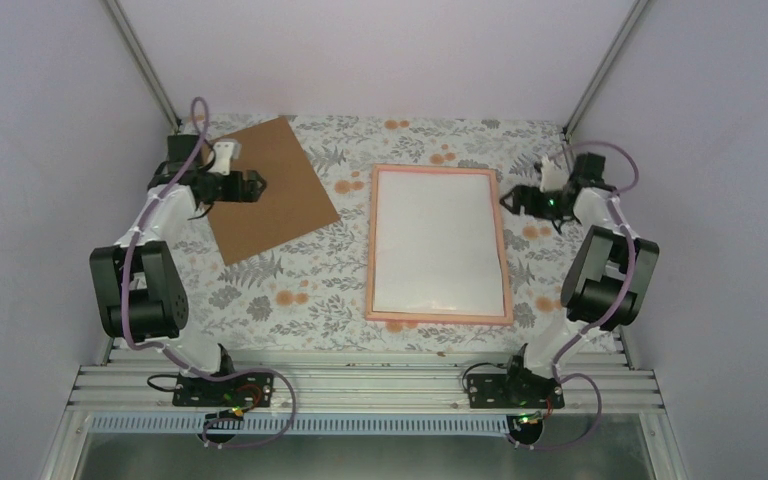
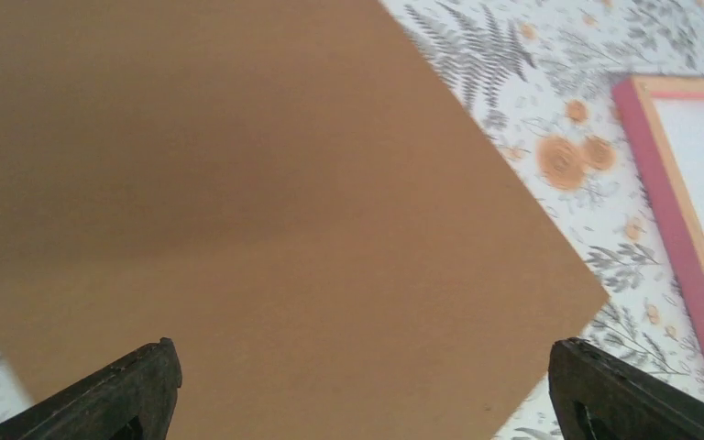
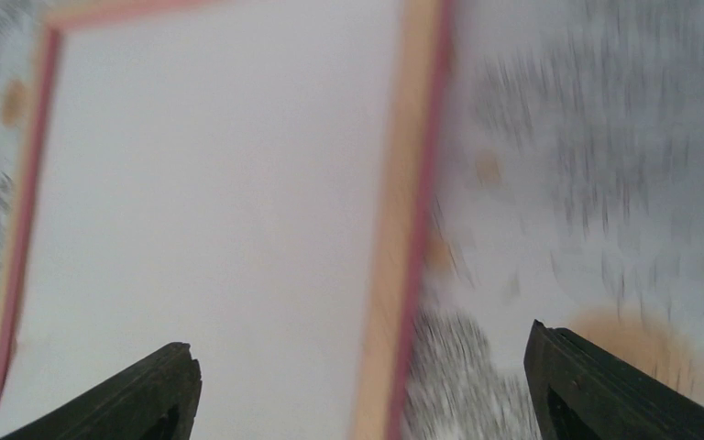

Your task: Put the photo into the frame

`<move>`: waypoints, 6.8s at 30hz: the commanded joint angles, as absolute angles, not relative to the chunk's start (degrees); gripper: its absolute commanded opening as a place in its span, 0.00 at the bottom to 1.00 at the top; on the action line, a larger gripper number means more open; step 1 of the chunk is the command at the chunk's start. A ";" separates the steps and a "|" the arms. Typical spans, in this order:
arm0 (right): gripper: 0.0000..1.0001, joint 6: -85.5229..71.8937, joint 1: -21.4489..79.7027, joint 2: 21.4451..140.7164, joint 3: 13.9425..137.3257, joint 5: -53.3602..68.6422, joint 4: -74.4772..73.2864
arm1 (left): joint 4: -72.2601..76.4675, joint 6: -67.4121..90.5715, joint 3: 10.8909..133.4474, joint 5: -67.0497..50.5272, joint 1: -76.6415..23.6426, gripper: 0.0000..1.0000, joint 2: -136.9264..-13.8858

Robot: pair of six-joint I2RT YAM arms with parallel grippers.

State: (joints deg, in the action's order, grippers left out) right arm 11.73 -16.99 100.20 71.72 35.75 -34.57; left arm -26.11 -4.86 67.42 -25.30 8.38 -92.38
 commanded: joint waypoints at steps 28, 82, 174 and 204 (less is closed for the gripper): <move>0.97 -19.85 35.64 143.18 121.05 28.54 -27.25 | -28.93 -3.28 68.62 -33.81 27.60 0.92 -108.43; 0.84 -15.55 20.10 116.96 82.07 46.09 -28.22 | -27.96 -10.27 58.93 -46.54 10.81 0.76 -109.69; 0.04 103.57 19.58 17.85 25.26 44.68 -0.14 | -77.70 -31.76 106.87 -78.07 -1.73 0.84 -108.20; 0.04 101.97 19.60 12.88 24.40 44.56 -9.64 | -77.74 -37.37 74.40 -81.84 -9.67 0.49 -93.33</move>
